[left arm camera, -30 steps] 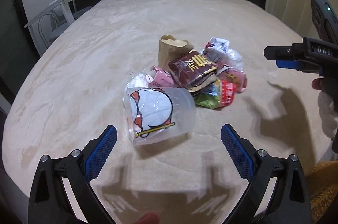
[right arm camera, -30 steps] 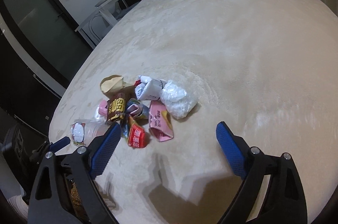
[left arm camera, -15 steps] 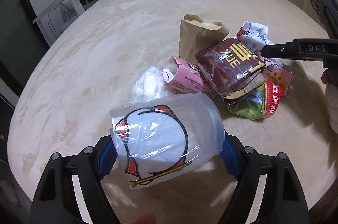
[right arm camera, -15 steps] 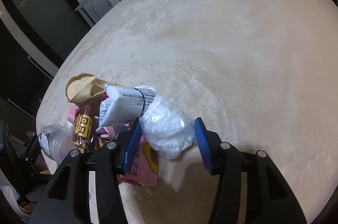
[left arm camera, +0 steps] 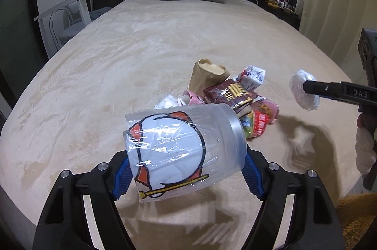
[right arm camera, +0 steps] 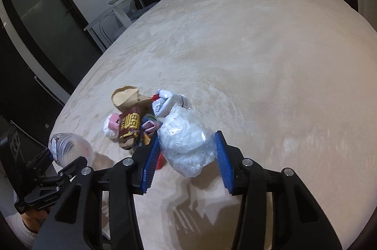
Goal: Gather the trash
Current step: 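Carry the clear cup and white bag down toward the floor trash bag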
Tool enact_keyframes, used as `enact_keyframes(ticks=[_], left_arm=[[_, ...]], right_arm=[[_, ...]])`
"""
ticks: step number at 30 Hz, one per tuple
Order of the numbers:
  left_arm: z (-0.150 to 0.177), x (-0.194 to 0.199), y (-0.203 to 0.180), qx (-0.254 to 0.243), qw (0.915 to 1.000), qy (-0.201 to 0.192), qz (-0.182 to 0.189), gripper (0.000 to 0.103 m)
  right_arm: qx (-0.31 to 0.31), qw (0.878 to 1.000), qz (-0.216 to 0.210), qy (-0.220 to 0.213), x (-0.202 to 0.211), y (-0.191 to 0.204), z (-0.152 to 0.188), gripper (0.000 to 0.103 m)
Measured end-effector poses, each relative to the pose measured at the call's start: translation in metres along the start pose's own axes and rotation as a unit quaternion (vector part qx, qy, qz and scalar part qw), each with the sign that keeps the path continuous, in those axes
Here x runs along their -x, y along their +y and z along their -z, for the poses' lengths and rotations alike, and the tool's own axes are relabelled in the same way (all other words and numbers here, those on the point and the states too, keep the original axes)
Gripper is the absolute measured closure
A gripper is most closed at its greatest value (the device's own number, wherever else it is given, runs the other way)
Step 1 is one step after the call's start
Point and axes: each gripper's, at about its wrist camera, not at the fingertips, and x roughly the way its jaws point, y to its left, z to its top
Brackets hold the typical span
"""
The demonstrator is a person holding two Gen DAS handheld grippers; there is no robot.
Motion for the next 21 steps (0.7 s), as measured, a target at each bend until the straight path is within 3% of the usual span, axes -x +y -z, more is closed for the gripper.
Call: enact_keyframes(ticks=[9,21], left_arm=[[0.018,0.095,-0.007,0.002,0.9965,-0.056,0.061,0.027],[0.063,0.186,-0.012,0.006,0.9885,-0.077,0.131,0.028]], right_arm=[[-0.013,0.999,-0.008,-0.035,0.091,0.051,0.049,0.057],[-0.031,0.997,-0.045,-0.061,0.168,0.104,0.128,0.057]])
